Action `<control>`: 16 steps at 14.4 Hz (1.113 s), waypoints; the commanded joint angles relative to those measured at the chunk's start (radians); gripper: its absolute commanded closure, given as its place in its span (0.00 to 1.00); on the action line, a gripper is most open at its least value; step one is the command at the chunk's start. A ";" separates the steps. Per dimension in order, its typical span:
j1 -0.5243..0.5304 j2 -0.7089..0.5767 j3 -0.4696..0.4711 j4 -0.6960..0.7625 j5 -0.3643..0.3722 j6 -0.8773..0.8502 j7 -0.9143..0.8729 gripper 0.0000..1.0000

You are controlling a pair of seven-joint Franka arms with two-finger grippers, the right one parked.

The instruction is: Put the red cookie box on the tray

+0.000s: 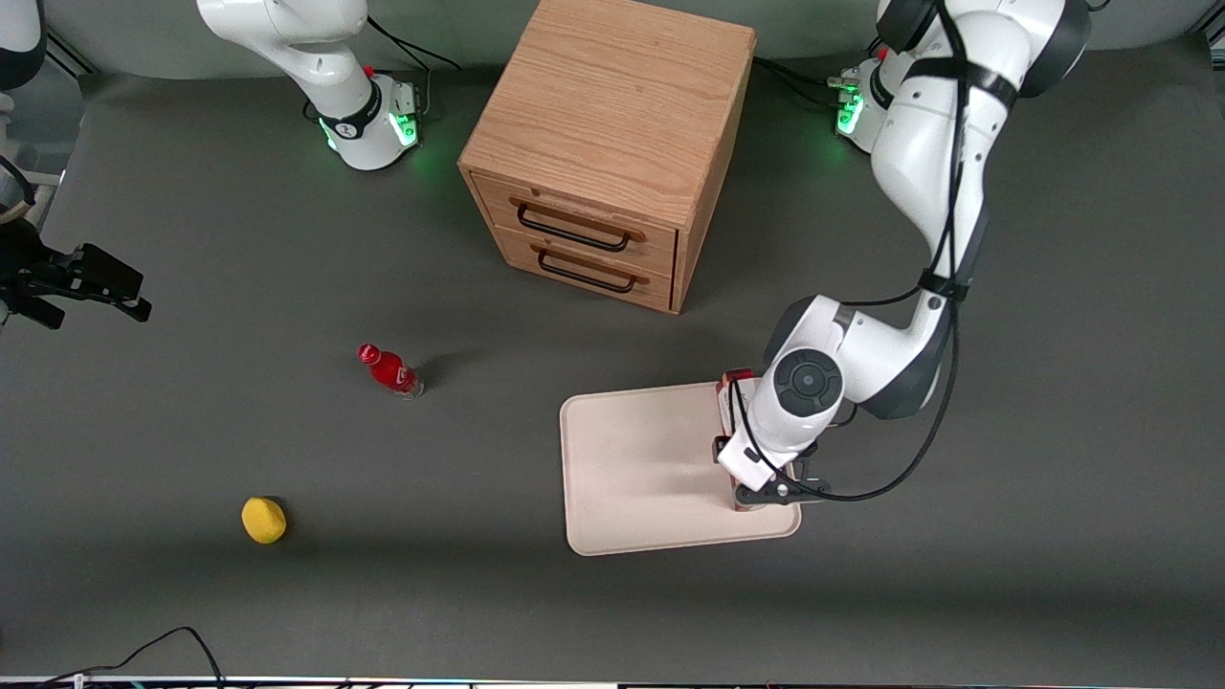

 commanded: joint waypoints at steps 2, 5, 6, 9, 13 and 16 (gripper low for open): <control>0.050 -0.242 0.001 -0.035 0.011 -0.233 0.035 0.00; 0.128 -0.354 0.001 -0.050 0.007 -0.356 0.212 0.00; 0.155 -0.385 0.001 -0.053 0.003 -0.394 0.277 0.00; 0.254 -0.481 0.001 -0.087 -0.046 -0.493 0.472 0.00; 0.362 -0.655 0.005 -0.215 -0.073 -0.542 0.635 0.00; 0.379 -0.778 0.009 -0.340 -0.096 -0.537 0.652 0.00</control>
